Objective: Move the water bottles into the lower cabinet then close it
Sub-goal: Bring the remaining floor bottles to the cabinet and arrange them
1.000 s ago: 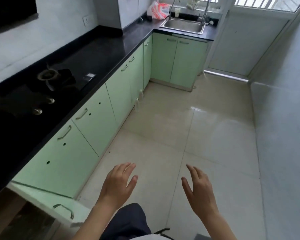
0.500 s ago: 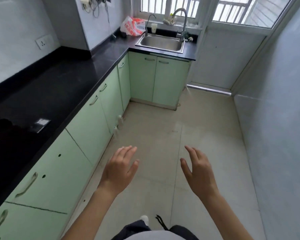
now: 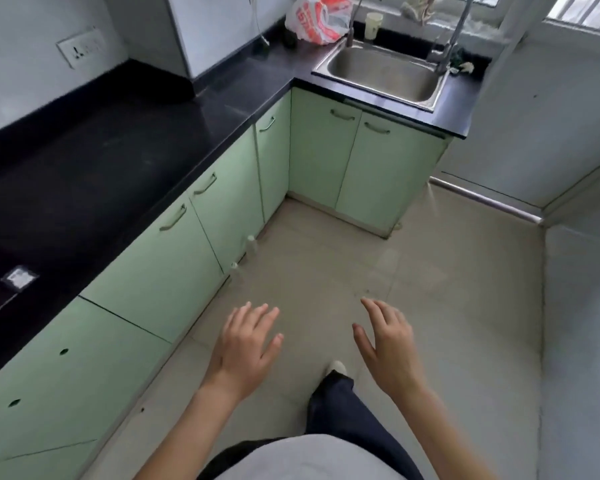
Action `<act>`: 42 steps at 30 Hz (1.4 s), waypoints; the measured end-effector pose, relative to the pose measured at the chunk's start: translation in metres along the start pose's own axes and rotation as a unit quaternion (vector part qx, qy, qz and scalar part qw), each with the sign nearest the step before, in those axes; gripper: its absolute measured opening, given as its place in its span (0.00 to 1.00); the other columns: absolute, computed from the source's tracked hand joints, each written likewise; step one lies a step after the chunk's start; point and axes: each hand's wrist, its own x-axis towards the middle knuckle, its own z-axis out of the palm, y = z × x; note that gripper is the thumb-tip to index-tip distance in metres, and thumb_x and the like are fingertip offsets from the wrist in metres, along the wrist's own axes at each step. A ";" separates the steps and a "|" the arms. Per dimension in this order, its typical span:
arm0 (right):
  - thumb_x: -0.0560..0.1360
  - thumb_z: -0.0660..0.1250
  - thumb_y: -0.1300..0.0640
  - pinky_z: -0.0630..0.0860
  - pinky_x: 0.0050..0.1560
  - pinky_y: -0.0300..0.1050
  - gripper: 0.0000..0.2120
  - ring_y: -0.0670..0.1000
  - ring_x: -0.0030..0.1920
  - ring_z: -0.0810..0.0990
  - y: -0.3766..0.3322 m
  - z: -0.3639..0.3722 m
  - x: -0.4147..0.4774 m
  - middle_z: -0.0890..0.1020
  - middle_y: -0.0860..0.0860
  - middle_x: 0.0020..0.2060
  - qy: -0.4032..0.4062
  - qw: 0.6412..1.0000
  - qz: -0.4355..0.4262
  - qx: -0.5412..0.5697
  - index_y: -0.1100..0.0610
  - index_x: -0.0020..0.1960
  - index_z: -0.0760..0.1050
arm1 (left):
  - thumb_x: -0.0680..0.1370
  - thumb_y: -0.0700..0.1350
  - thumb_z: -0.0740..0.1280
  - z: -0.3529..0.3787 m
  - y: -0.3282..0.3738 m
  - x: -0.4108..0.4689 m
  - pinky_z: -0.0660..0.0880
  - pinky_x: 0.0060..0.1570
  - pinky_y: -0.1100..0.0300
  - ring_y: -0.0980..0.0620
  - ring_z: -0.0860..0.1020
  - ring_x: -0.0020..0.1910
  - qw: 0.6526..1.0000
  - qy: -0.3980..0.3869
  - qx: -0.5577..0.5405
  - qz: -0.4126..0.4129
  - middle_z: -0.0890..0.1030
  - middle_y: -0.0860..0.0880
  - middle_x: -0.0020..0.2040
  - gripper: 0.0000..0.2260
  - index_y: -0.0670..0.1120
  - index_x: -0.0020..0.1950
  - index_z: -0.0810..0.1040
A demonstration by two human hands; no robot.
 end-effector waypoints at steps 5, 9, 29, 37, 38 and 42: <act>0.80 0.55 0.45 0.73 0.63 0.57 0.25 0.60 0.64 0.74 0.033 -0.036 0.143 0.78 0.56 0.63 -0.032 0.991 -0.122 -0.036 0.60 0.70 0.72 | 0.80 0.56 0.54 -0.022 0.026 0.107 0.70 0.67 0.43 0.39 0.73 0.67 0.994 0.052 -0.028 -0.090 0.79 0.43 0.65 0.25 0.44 0.67 0.78; 0.80 0.57 0.46 0.72 0.63 0.58 0.24 0.61 0.64 0.74 0.026 -0.054 0.253 0.77 0.57 0.63 -0.039 0.972 -0.225 -0.049 0.59 0.69 0.72 | 0.81 0.55 0.53 -0.055 0.029 0.186 0.68 0.69 0.46 0.41 0.73 0.67 0.983 0.124 -0.021 -0.131 0.78 0.44 0.66 0.24 0.43 0.68 0.77; 0.78 0.53 0.44 0.72 0.63 0.54 0.27 0.58 0.65 0.73 -0.040 0.039 0.587 0.76 0.54 0.65 -0.186 0.920 -0.345 -0.002 0.58 0.71 0.70 | 0.79 0.55 0.54 -0.077 -0.096 0.379 0.70 0.65 0.51 0.44 0.76 0.62 0.902 0.195 -0.026 -0.383 0.81 0.45 0.61 0.25 0.40 0.64 0.79; 0.78 0.53 0.44 0.70 0.65 0.54 0.28 0.57 0.65 0.72 -0.045 0.056 0.649 0.75 0.54 0.66 -0.269 0.837 -0.477 0.022 0.58 0.72 0.68 | 0.78 0.57 0.54 -0.044 -0.043 0.401 0.71 0.63 0.51 0.43 0.74 0.63 0.787 0.285 -0.073 -0.543 0.78 0.43 0.64 0.28 0.41 0.70 0.72; 0.78 0.53 0.43 0.70 0.65 0.54 0.28 0.57 0.65 0.72 -0.041 0.058 0.653 0.75 0.54 0.66 -0.279 0.825 -0.491 0.018 0.58 0.73 0.68 | 0.78 0.58 0.54 -0.034 -0.030 0.402 0.71 0.63 0.51 0.43 0.74 0.64 0.765 0.296 -0.080 -0.566 0.78 0.43 0.64 0.29 0.41 0.71 0.71; 0.77 0.55 0.41 0.70 0.64 0.54 0.30 0.57 0.64 0.72 -0.025 0.068 0.662 0.76 0.54 0.65 -0.298 0.801 -0.520 0.002 0.58 0.73 0.67 | 0.77 0.60 0.54 0.002 0.007 0.411 0.70 0.64 0.50 0.42 0.73 0.65 0.717 0.287 -0.105 -0.627 0.77 0.43 0.67 0.31 0.41 0.73 0.70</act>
